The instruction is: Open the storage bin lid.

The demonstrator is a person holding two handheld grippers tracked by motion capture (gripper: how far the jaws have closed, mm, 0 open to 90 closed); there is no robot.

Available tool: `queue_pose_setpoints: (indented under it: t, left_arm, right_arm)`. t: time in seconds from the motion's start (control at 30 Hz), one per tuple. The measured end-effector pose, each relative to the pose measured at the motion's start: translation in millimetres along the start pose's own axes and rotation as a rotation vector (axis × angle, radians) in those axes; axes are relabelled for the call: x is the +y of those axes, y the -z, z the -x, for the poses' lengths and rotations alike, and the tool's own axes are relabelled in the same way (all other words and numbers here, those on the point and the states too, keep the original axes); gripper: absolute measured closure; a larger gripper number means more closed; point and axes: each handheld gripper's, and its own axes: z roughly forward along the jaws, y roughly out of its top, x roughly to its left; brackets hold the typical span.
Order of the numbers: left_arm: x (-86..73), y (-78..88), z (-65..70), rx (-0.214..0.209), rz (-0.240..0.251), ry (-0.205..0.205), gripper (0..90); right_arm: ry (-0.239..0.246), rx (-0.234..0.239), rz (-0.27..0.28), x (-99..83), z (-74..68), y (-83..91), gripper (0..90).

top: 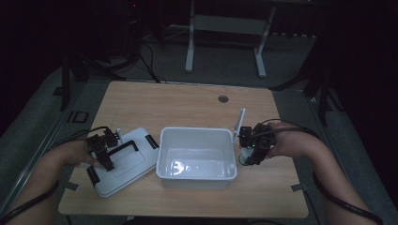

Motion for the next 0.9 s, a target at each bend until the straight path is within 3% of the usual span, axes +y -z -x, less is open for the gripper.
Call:
queue_pose_setpoints:
  t: [0.37,0.57,0.9]
  left_arm:
    - [0.5,-3.0,-0.2,-0.004,-0.005,0.001,40.8]
    - [0.3,-2.6,1.2,0.003,-0.009,-0.005,40.8]
    - [0.4,-5.0,0.8,-0.003,-0.011,-0.008,40.8]
  right_arm:
    - [0.06,0.02,0.021,30.4,-7.3,-2.6,50.1]
    - [0.072,0.034,0.017,45.2,-10.0,-17.2,50.1]
    - [0.064,0.056,0.001,51.1,-5.8,-45.0,50.1]
